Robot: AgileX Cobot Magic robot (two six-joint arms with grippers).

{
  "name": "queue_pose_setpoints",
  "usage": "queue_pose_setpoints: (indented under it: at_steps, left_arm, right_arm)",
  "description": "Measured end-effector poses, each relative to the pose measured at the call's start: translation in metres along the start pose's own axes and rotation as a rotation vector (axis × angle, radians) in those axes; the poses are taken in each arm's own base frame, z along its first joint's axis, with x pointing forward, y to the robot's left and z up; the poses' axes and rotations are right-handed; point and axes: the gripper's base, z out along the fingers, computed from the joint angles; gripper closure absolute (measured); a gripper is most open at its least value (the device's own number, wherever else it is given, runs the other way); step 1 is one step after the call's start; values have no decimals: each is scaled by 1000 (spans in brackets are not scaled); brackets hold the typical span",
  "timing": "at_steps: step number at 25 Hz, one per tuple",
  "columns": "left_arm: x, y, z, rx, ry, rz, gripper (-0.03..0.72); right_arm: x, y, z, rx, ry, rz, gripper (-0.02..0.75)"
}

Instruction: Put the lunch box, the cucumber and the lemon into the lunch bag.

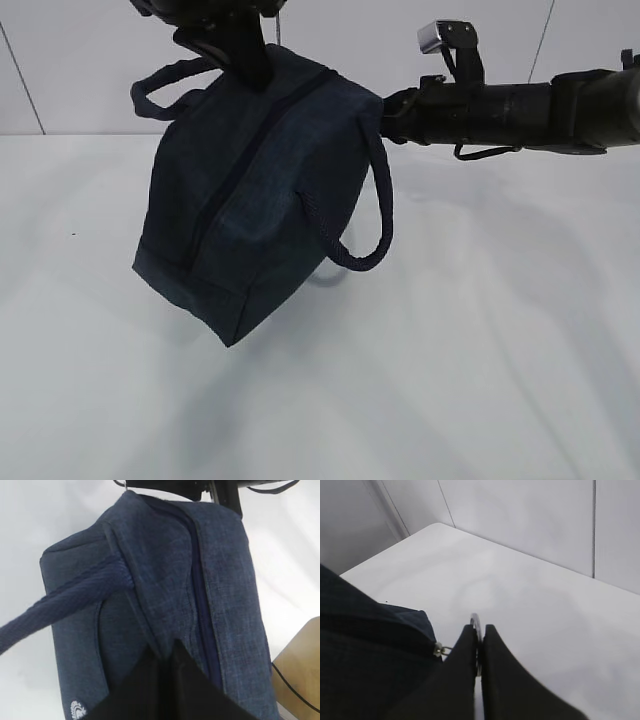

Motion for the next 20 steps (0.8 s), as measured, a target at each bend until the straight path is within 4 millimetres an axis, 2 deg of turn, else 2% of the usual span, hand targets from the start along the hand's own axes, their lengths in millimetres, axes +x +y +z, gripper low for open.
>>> queue_pose_setpoints:
  at_steps: [7, 10, 13, 14, 16, 20]
  left_arm:
    - [0, -1, -2, 2, 2, 1, 696]
    - [0, -1, -2, 2, 2, 1, 696]
    - [1, -1, -2, 2, 4, 1, 696]
    - [1, -1, -2, 3, 6, 1, 696]
    - [1, -1, -2, 3, 10, 1, 696]
    - [1, 1, 7, 13, 26, -7, 696]
  right_arm:
    - [-12, -3, 1, -39, -43, 6, 731]
    - [-23, -6, 1, -33, -61, 35, 628]
    - [-35, -8, 0, -36, -88, 47, 437]
    - [-38, -8, -1, -35, -95, 55, 405]
    - [-44, -10, -2, -34, -107, 68, 367]
    - [-66, -10, -16, -21, -145, 55, 358]
